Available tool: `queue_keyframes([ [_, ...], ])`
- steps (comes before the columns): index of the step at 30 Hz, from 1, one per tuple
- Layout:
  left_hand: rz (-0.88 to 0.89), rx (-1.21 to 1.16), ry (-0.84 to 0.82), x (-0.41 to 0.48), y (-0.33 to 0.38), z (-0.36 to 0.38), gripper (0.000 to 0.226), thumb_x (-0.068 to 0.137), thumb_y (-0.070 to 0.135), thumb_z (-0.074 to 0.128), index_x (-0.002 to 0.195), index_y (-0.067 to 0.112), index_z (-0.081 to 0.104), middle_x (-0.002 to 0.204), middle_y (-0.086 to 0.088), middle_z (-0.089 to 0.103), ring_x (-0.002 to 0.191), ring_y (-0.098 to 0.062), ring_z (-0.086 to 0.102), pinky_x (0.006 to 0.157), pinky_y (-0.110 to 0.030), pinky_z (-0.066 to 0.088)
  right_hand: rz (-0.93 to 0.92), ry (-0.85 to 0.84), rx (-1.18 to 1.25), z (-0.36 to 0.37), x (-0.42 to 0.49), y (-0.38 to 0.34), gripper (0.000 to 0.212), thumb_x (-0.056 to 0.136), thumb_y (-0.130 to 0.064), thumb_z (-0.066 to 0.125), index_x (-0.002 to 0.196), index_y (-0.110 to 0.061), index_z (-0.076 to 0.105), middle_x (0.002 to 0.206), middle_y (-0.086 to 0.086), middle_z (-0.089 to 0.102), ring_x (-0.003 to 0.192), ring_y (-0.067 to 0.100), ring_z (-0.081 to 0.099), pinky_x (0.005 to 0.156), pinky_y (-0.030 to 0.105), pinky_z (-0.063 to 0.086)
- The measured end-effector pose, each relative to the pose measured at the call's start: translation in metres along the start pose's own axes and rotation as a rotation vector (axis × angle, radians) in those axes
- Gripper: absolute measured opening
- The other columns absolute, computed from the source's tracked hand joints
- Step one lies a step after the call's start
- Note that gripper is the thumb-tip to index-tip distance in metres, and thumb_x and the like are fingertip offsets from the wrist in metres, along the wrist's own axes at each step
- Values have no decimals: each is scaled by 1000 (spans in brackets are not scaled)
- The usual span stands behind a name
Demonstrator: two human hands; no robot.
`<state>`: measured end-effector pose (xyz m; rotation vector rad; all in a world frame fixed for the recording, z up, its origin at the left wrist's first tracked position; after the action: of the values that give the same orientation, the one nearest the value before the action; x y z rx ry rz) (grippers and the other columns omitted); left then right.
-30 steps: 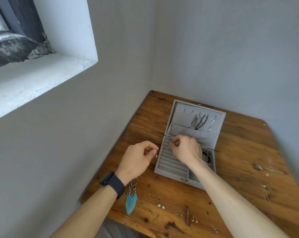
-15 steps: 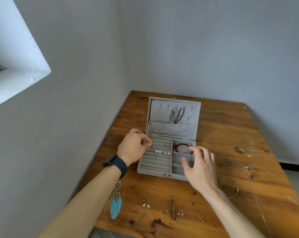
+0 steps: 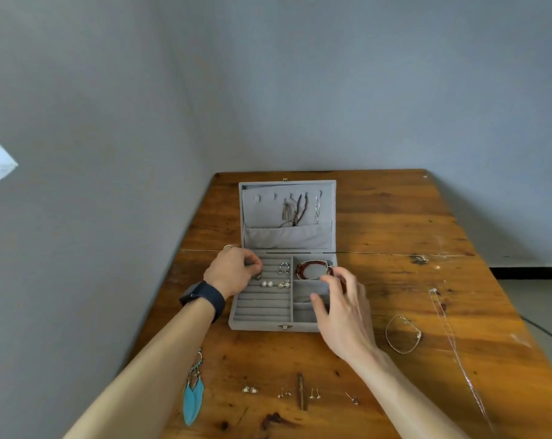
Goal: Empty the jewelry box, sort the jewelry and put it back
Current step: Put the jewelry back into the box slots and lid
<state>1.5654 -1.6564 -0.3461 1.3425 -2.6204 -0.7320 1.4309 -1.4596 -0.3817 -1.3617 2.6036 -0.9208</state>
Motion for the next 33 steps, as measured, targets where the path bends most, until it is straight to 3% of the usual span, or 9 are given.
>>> queue_keyframes([
  [5,-45,34,30,3,-1,2,10,97,32,63,101,30,71,117,-5,57,100,-21,59,84,-37,53,7,-4,22,3,-4,2,40,99,-36,54,136,-19,53,154,2,31,132,24,40,100,35,41],
  [11,-68,26,84,1,0,0,7,95,34,64,100,34,69,117,-3,57,103,-22,60,86,-42,55,9,1,33,3,-5,2,40,99,-34,55,135,-17,54,154,4,33,130,26,43,99,38,43],
  [17,-84,-2,145,-3,-3,0,5,94,36,64,97,36,68,114,-2,57,98,-21,59,78,-37,52,9,16,52,3,-5,3,38,98,-32,57,134,-17,55,153,4,34,129,26,45,98,39,43],
  [33,-124,-50,173,-3,-3,1,5,94,35,64,97,36,68,121,-5,56,102,-27,60,85,-40,53,5,59,55,6,-6,7,37,97,-32,59,131,-17,57,152,3,37,128,24,47,97,36,43],
])
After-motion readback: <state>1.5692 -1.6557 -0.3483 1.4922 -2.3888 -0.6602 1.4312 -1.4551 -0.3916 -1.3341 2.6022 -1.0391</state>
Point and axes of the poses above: each hand's wrist, its own x-axis towards the middle knuckle, its own z-axis out of the palm, y = z × x, the point moved 10 cm from there along x, towards the middle knuckle
